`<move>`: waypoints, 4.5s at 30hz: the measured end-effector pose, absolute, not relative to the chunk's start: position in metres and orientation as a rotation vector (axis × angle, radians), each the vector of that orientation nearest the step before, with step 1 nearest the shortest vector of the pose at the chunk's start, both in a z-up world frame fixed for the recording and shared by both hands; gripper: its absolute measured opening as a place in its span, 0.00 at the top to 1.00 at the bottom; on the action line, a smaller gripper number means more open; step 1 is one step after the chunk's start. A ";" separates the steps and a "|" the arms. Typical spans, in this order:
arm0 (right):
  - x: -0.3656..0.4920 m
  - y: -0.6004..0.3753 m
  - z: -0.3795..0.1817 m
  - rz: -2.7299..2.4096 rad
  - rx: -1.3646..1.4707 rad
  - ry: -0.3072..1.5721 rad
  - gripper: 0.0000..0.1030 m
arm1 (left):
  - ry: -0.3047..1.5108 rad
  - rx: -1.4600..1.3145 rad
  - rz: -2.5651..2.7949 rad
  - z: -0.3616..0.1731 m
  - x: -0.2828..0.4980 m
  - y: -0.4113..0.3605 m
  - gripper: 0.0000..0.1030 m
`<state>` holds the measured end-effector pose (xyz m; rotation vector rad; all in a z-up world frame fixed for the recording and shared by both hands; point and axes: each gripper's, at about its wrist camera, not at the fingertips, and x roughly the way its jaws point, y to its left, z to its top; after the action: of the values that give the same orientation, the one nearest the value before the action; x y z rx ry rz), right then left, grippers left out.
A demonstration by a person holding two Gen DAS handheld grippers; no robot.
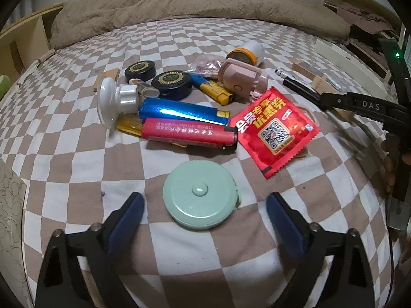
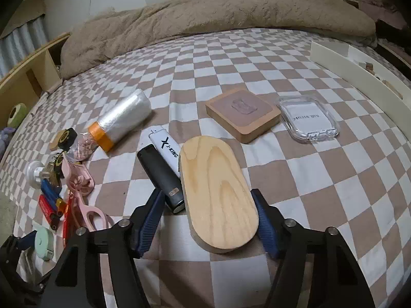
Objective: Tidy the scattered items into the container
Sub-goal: 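Grasp the mint-green tape measure with the left tool while the right tool grasps the oval wooden brush, then lift the tape measure and wooden brush and carry both toward the white box, then lower both items into the white box and open both tools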
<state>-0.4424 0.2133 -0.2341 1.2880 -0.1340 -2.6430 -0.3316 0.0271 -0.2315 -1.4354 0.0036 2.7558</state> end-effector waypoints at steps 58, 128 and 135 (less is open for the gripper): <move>-0.255 0.174 -0.220 -2.535 1.282 -0.160 0.57 | -0.280 -1.440 2.675 -0.205 -0.229 0.028 0.50; -0.175 -0.069 -0.082 -2.084 0.778 -0.145 0.57 | -0.722 -0.402 3.409 -0.072 -0.038 -0.197 0.50; -0.176 -0.107 -0.079 -2.020 0.787 -0.072 0.57 | -0.822 -0.432 3.460 -0.083 -0.030 -0.225 0.50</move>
<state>-0.1757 -0.1072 -0.0785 0.7870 -0.0725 -2.0199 -0.0300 -0.2247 -0.0832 -0.4325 -0.8217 3.4601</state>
